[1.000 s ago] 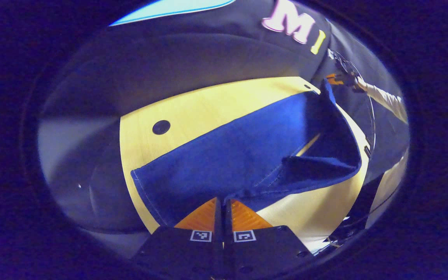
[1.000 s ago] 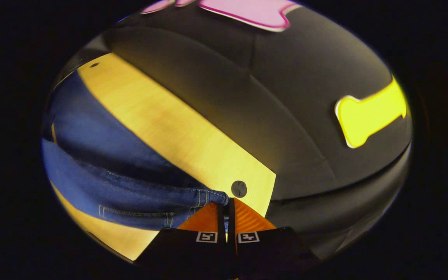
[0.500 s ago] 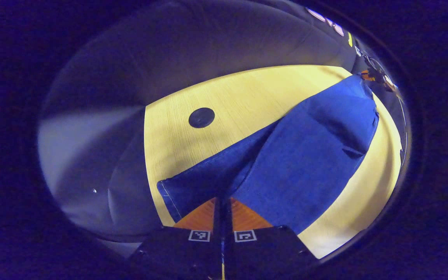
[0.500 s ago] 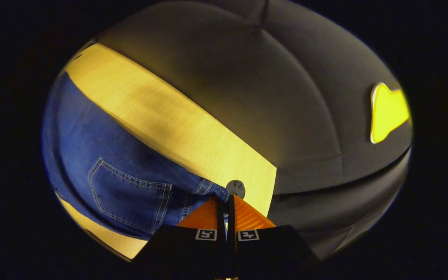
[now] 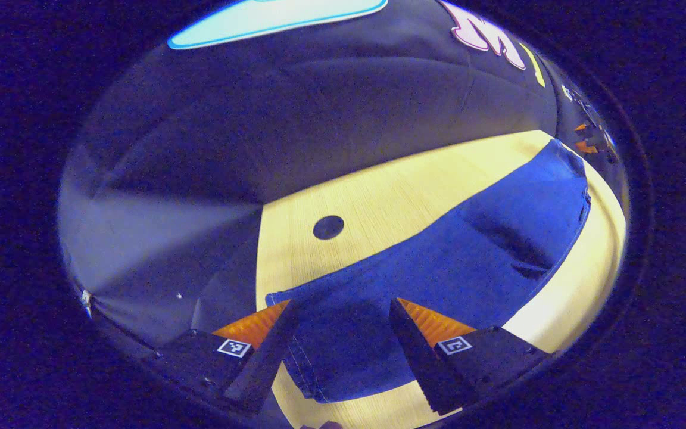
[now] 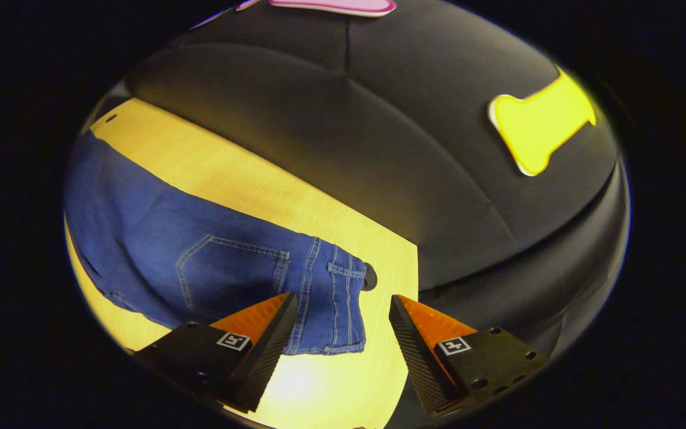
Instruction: Grasp the waist and the cuffs of the jeans and fold them to make the two legs overlap; first hold the waist and fold one-third of the jeans toward the cuffs, then hold the cuffs and fold the remaining one-third in the same direction to finish folding.
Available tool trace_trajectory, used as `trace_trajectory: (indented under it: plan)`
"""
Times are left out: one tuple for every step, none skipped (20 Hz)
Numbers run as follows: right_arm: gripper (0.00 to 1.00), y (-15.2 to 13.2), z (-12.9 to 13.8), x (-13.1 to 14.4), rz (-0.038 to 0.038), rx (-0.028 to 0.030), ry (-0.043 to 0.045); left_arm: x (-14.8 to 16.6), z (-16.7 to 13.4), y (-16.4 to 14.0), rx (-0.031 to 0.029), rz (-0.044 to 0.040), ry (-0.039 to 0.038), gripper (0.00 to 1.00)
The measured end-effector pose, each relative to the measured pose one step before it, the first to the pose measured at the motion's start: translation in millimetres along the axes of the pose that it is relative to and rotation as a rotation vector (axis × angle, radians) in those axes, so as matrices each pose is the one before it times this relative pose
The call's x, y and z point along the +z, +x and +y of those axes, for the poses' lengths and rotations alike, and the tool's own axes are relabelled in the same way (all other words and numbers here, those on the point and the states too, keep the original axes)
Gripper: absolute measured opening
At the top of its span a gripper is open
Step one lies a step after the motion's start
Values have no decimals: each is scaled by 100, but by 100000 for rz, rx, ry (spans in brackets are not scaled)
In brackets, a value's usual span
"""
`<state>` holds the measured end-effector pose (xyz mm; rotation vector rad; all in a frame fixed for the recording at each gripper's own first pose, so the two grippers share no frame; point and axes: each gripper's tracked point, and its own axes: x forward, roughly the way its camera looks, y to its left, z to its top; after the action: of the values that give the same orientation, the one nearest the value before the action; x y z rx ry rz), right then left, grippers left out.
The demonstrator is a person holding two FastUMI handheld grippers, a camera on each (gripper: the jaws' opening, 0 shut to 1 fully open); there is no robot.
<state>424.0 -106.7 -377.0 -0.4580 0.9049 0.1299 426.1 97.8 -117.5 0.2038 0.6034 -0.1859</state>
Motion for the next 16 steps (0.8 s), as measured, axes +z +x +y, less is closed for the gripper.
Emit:
trace_trajectory:
  plan:
    - [98,-1058,643,-618,-641,1289,6273,1188,-415,-1348,2292,-5796,-4575,98]
    - [97,-1069,212,-299,-809,-55,7179,1607,-763,-1791,2236,-6597,-4532,98]
    - [98,-1354,45,73,-2549,105,7956,1736,-692,-1802,2295,-6126,-3738,98]
    - [98,-1049,212,230,-2818,504,7992,1978,-892,-1820,2111,-6124,-3154,97]
    - [97,-972,-45,80,-2456,381,6797,1685,-1290,-1619,-94,-4273,-2224,97]
    - [97,-640,-377,-236,-1043,-462,5170,1336,-1083,-1815,274,-4140,-1530,98]
    - [98,-438,-551,-457,61,-875,5023,1777,-1267,-1448,249,-4619,-1290,97]
    - [97,217,-469,-657,508,-73,5573,1539,-1778,-1393,-1530,-2722,-1186,97]
    - [98,563,-602,-1126,1775,34,6233,1276,-1859,-1255,-2720,-1961,-447,97]
    - [98,739,-402,-856,1613,611,7002,728,-2035,-909,-2006,-1485,-166,98]
    - [97,518,-487,-852,2384,83,7459,675,-1770,-922,-1812,-1110,192,97]
    - [97,1003,-339,-681,2377,855,7580,649,-1572,-811,-1374,-1212,-657,97]
    - [98,864,-630,-645,1988,-253,7713,612,-1765,-416,-3336,-33,-337,97]
    - [98,1013,-322,-316,2267,714,7856,696,-1760,-598,-2471,-163,209,97]
    - [98,1031,-435,0,939,569,6610,724,-1308,-290,-2103,-413,1369,97]
    - [98,1369,-429,119,-399,-1423,3750,602,-1232,-52,-1776,-400,2076,97]
